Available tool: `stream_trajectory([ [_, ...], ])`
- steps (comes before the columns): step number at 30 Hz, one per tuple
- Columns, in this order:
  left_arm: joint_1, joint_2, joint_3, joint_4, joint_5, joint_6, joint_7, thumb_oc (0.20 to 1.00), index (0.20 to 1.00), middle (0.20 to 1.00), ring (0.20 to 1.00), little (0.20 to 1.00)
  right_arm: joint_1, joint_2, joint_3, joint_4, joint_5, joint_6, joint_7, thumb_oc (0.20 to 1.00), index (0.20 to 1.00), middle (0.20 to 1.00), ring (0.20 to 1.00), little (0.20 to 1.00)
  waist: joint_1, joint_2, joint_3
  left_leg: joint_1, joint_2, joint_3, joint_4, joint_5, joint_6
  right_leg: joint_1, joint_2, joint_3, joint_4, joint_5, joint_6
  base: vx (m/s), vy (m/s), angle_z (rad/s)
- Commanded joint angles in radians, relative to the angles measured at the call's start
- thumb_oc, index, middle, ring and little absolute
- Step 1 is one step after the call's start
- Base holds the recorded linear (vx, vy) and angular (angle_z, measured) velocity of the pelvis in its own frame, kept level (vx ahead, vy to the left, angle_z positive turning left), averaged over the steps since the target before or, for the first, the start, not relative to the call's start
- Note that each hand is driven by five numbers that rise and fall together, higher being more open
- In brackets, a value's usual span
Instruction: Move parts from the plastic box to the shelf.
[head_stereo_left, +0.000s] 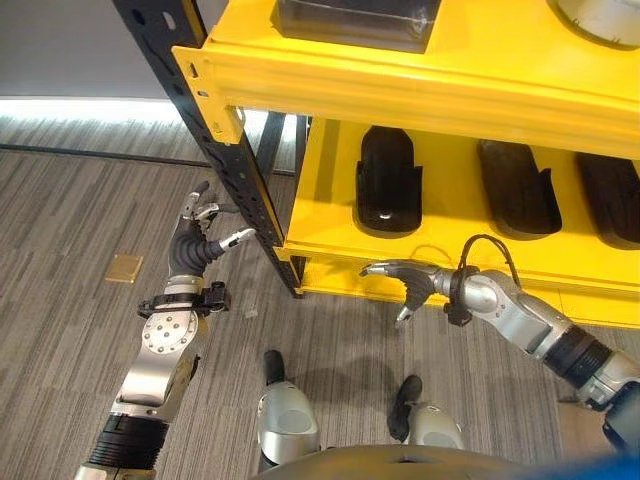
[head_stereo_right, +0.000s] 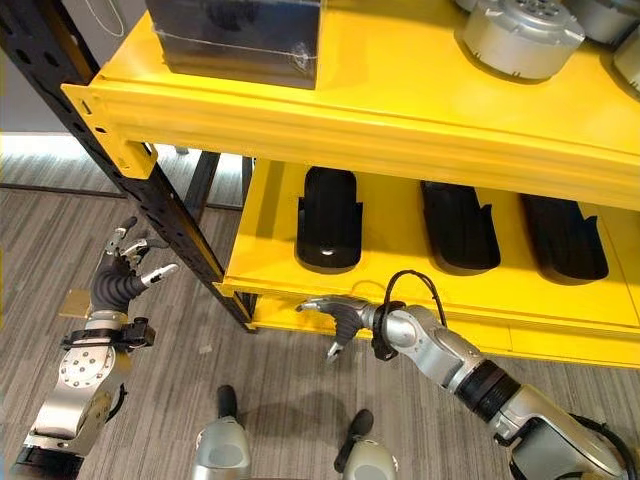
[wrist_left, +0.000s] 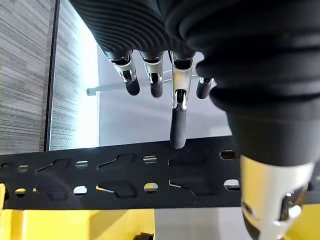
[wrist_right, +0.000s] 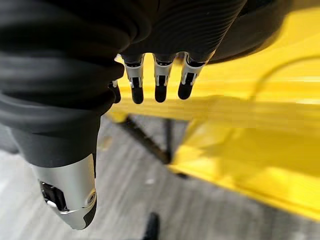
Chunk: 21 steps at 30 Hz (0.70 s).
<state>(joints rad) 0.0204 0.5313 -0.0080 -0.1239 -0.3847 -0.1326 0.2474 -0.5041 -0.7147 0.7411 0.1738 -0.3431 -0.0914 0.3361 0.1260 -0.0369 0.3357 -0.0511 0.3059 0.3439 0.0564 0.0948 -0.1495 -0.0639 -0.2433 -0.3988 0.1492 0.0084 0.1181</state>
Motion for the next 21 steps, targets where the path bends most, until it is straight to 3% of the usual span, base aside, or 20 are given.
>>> stream_trajectory([
  [1, -0.057, 0.042, 0.01, -0.037, -0.051, -0.032, 0.002, 1.0, 1.0, 1.0, 1.0, 1.0, -0.053, 0.013, -0.022, -0.073, -0.069, -0.017, -0.109, 1.0, 1.0, 1.0, 1.0, 1.0, -0.007, -0.008, 0.003, 0.003, 0.074, 0.037, 0.082, -0.046, -0.031, -0.027, -0.052, 0.002, 0.094, -0.082, 0.051, 0.0, 0.0, 0.0],
  [4, -0.052, 0.04, -0.017, -0.052, -0.039, 0.005, -0.102, 1.0, 1.0, 1.0, 1.0, 1.0, -0.053, -0.013, -0.06, -0.045, -0.091, -0.021, -0.169, 1.0, 1.0, 1.0, 1.0, 1.0, -0.016, 0.003, 0.021, -0.012, 0.076, 0.044, 0.101, -0.055, -0.031, -0.045, -0.059, 0.006, 0.103, -0.079, 0.051, -0.01, 0.003, -0.01],
  [8, -0.029, 0.056, -0.036, -0.061, -0.025, 0.055, -0.1, 1.0, 1.0, 1.0, 1.0, 1.0, -0.042, -0.042, -0.087, -0.059, -0.088, -0.036, -0.203, 1.0, 1.0, 1.0, 1.0, 1.0, -0.022, 0.018, 0.037, -0.022, 0.073, 0.048, 0.108, -0.059, -0.03, -0.059, -0.062, 0.008, 0.107, -0.077, 0.053, -0.04, 0.029, -0.02],
  [9, 0.0, 0.075, -0.042, -0.05, 0.002, 0.116, -0.099, 1.0, 1.0, 1.0, 1.0, 1.0, -0.041, -0.056, -0.107, -0.075, -0.096, -0.031, -0.223, 1.0, 1.0, 1.0, 1.0, 1.0, -0.024, 0.029, 0.051, -0.034, 0.068, 0.049, 0.114, -0.062, -0.029, -0.073, -0.066, 0.013, 0.115, -0.077, 0.054, -0.09, 0.044, -0.01],
  [10, 0.013, 0.08, -0.043, -0.035, -0.014, 0.123, -0.094, 1.0, 1.0, 1.0, 1.0, 1.0, -0.047, -0.061, -0.111, -0.079, -0.095, -0.022, -0.223, 1.0, 1.0, 1.0, 1.0, 1.0, -0.024, 0.032, 0.057, -0.04, 0.065, 0.05, 0.115, -0.063, -0.029, -0.083, -0.067, 0.016, 0.118, -0.078, 0.055, -0.1, 0.044, -0.03],
  [15, 0.075, 0.086, -0.028, 0.017, -0.017, 0.086, -0.082, 1.0, 1.0, 1.0, 1.0, 1.0, -0.054, -0.09, -0.137, -0.085, -0.099, 0.003, -0.224, 1.0, 1.0, 1.0, 1.0, 1.0, -0.022, 0.049, 0.083, -0.06, 0.056, 0.043, 0.114, -0.064, -0.023, -0.117, -0.074, 0.023, 0.136, -0.082, 0.054, -0.08, 0.045, -0.06],
  [21, 0.118, 0.085, -0.012, 0.045, -0.022, 0.01, -0.139, 1.0, 1.0, 1.0, 1.0, 1.0, -0.058, -0.106, -0.159, -0.057, -0.08, 0.024, -0.223, 1.0, 1.0, 1.0, 1.0, 1.0, -0.014, 0.065, 0.102, -0.072, 0.045, 0.04, 0.119, -0.071, -0.012, -0.141, -0.09, 0.02, 0.155, -0.083, 0.053, -0.03, 0.018, 0.03],
])
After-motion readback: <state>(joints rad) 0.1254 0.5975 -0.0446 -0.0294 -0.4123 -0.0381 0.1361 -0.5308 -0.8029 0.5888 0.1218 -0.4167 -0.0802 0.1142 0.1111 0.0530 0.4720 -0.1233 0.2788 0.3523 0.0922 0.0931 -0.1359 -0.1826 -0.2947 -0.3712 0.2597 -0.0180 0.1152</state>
